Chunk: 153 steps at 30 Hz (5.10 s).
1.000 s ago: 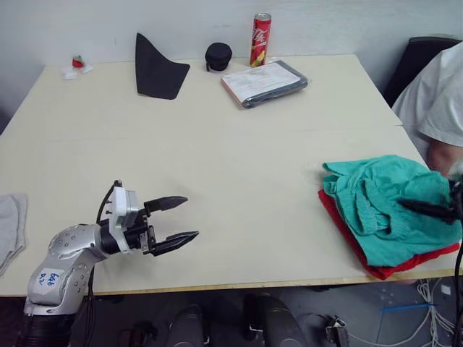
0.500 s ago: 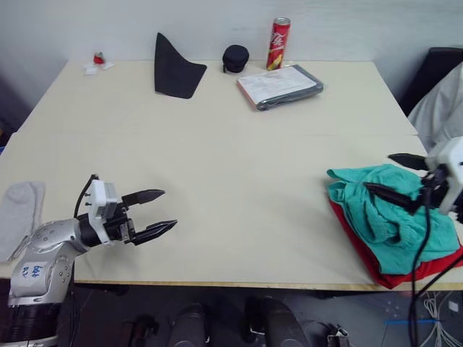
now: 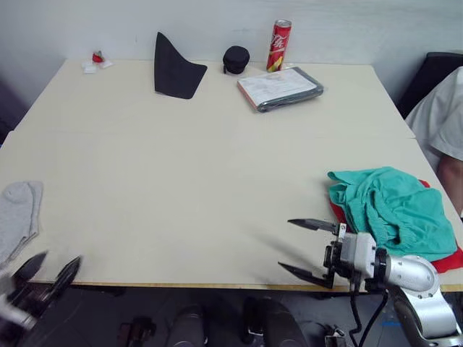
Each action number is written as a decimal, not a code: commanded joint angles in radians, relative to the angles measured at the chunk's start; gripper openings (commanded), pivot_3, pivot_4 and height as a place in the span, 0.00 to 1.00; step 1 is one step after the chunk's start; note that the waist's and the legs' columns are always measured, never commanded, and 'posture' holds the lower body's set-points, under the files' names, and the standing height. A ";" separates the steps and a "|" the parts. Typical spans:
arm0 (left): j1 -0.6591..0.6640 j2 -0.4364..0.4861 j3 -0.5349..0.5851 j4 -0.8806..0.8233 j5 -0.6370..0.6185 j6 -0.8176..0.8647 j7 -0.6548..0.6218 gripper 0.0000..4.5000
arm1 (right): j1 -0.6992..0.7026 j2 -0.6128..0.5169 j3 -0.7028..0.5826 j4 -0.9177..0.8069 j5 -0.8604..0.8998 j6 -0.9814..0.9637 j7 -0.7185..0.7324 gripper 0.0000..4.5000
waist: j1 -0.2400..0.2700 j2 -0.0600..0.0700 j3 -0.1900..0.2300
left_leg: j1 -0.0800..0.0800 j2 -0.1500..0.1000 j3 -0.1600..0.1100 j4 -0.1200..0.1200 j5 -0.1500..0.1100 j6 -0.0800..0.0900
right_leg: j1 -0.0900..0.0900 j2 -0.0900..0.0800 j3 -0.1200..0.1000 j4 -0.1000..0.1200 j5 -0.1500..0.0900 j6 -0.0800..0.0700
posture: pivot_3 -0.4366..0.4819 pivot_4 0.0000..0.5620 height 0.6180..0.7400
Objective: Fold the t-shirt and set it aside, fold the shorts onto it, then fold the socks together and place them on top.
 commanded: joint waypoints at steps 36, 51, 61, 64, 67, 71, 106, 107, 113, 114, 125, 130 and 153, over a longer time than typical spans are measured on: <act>-0.754 0.612 -0.392 0.745 0.266 0.409 0.104 0.21 | -0.259 0.007 0.085 -0.102 0.167 0.280 -0.132 1.00 | 0.002 0.004 -0.002 | 0.005 0.002 0.003 -0.004 0.004 -0.012 | -0.006 0.000 0.001 0.017 -0.001 -0.007 | 0.48 0.27 1.00; -0.737 0.548 -0.695 0.289 0.208 0.025 -0.594 0.01 | -0.148 -0.099 -0.051 -0.078 0.165 0.257 -0.094 1.00 | 0.023 0.004 -0.003 | 0.000 -0.001 0.004 -0.002 0.006 -0.005 | -0.007 -0.003 0.001 0.015 -0.002 -0.007 | 0.48 0.27 1.00; -1.040 0.371 -1.066 0.333 0.431 -0.351 -0.798 0.01 | 0.044 -0.136 -0.166 -0.115 0.135 0.228 -0.099 1.00 | 0.025 0.004 -0.003 | 0.002 0.001 0.005 -0.001 0.007 -0.006 | -0.007 0.003 0.002 0.017 -0.001 -0.007 | 0.48 0.27 1.00; -1.118 0.293 -1.110 0.428 0.501 -0.422 -0.743 0.01 | 0.086 -0.125 -0.173 -0.154 0.129 0.235 -0.129 1.00 | 0.024 0.004 -0.003 | 0.001 0.000 0.005 -0.001 0.008 -0.006 | -0.007 0.003 0.002 0.017 -0.001 -0.007 | 0.48 0.27 1.00; -1.165 0.241 -1.123 0.495 0.549 -0.469 -0.686 0.01 | 0.129 -0.114 -0.179 -0.198 0.128 0.247 -0.167 1.00 | 0.025 0.003 -0.002 | 0.001 0.000 0.005 -0.001 0.007 -0.005 | -0.007 0.003 0.002 0.016 -0.001 -0.006 | 0.48 0.27 1.00; -1.156 0.226 -1.123 0.474 0.561 -0.435 -0.646 0.01 | 0.162 -0.115 -0.185 -0.219 0.117 0.250 -0.196 1.00 | 0.024 0.003 -0.002 | 0.001 0.000 0.005 0.000 0.007 -0.005 | -0.006 0.003 0.003 0.017 -0.001 -0.006 | 0.48 0.27 1.00; -0.931 0.177 -0.835 0.092 0.173 0.145 -0.364 0.13 | -0.284 0.068 0.255 -0.129 -0.041 0.489 -0.454 0.65 | 0.026 0.002 -0.002 | 0.002 -0.001 0.002 0.001 0.008 -0.005 | -0.006 0.003 0.005 0.017 -0.001 -0.004 | 0.48 0.27 1.00; -0.937 0.160 -0.867 0.105 0.214 0.124 -0.341 0.06 | -0.313 0.099 0.295 -0.083 -0.086 0.470 -0.472 0.58 | 0.026 0.002 -0.003 | 0.000 -0.001 0.002 0.001 0.008 -0.005 | -0.006 0.003 0.005 0.017 -0.001 -0.004 | 0.48 0.27 1.00; -0.914 0.111 -0.989 0.154 0.377 0.054 -0.238 0.00 | -0.397 0.240 0.427 0.119 -0.252 0.406 -0.541 0.11 | 0.013 0.002 -0.003 | -0.001 -0.001 0.006 0.001 0.011 -0.009 | -0.008 0.002 0.006 0.016 -0.001 -0.004 | 0.48 0.27 1.00; -0.907 0.107 -0.990 0.153 0.377 0.051 -0.235 0.00 | -0.397 0.249 0.435 0.126 -0.260 0.406 -0.538 0.03 | 0.009 0.002 -0.003 | 0.000 -0.001 0.006 0.000 0.011 -0.009 | -0.008 0.002 0.006 0.016 -0.001 -0.004 | 0.48 0.27 1.00; -0.853 0.113 -0.961 0.271 0.487 -0.181 -0.107 0.00 | -0.212 0.213 0.260 0.180 -0.306 0.293 -0.652 0.01 | 0.002 0.002 -0.004 | 0.004 -0.001 0.005 0.000 0.007 -0.003 | -0.004 0.001 0.007 0.017 0.000 -0.003 | 0.48 0.27 1.00; -0.893 0.105 -0.911 0.330 0.370 -0.296 -0.224 0.00 | -0.187 0.223 0.159 0.146 -0.196 0.251 -0.612 0.01 | 0.003 0.001 -0.004 | 0.005 -0.001 0.005 0.000 0.008 -0.002 | -0.004 0.001 0.008 0.017 0.000 -0.003 | 0.48 0.27 1.00; -0.778 0.095 -0.983 0.247 0.345 -0.261 -0.340 0.00 | -0.052 0.222 0.175 -0.005 0.013 0.241 -0.468 0.01 | 0.002 0.002 -0.004 | 0.003 -0.001 0.005 -0.001 0.007 -0.002 | -0.005 0.002 0.008 0.015 0.000 -0.003 | 0.48 0.27 1.00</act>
